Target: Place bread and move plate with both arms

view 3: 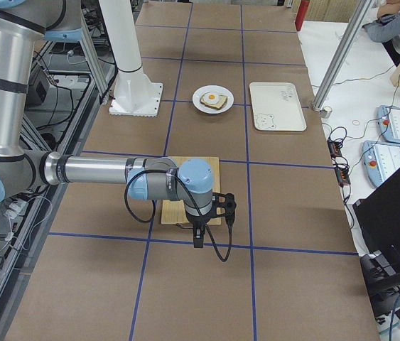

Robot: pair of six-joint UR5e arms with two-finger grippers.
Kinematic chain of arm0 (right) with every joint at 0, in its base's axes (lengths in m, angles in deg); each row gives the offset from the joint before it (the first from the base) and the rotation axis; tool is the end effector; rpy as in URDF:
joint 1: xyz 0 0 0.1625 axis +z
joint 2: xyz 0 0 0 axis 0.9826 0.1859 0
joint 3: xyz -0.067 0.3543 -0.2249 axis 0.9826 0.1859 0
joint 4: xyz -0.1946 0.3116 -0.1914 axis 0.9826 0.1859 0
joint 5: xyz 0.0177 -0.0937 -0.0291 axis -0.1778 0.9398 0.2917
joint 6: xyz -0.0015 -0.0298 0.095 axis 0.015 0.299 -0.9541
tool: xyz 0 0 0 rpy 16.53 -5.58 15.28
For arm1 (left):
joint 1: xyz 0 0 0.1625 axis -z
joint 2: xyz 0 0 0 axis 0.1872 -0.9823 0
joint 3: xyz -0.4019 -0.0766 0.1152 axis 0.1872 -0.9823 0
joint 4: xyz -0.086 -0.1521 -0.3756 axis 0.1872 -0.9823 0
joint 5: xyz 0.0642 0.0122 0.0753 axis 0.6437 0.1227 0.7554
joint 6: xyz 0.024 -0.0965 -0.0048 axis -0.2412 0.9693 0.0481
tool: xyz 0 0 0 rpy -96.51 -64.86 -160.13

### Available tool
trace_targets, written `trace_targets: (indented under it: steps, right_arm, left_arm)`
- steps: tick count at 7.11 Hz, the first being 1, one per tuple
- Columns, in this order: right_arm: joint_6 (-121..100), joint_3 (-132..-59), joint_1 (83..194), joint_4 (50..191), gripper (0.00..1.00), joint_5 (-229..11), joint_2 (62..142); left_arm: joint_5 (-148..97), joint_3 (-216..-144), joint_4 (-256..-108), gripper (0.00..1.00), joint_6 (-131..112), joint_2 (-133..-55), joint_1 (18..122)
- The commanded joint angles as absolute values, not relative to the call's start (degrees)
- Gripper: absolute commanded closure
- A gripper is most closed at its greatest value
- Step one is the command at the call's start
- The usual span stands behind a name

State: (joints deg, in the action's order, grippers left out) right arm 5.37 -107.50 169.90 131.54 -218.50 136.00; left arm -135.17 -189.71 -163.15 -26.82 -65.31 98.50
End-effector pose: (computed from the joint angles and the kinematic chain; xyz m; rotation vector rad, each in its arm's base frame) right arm 0.0702 -0.3917 0.6380 0.0500 -0.7421 0.0009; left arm -0.0506 -0.4385 0.6288 0.1547 0.7133 0.1398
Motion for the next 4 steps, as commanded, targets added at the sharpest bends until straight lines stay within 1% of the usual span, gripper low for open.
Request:
trace_targets:
  steps: [1,3,4]
  right_arm:
    - [5.37,-107.50,169.90,131.28,0.00,-218.51,136.01]
    - [5.37,-107.67,169.90,129.53,0.00,-218.94,135.92]
    - [5.28,-107.50,169.90,122.99,0.00,-220.08,136.01]
  left_arm:
    - [-135.17,-189.97,-163.18,0.01,-26.86,-65.31,98.51]
    - [-135.17,-193.12,-163.09,0.01,-26.86,-64.87,98.59]
    - [-134.82,-194.70,-163.09,0.01,-26.69,-65.22,98.51]
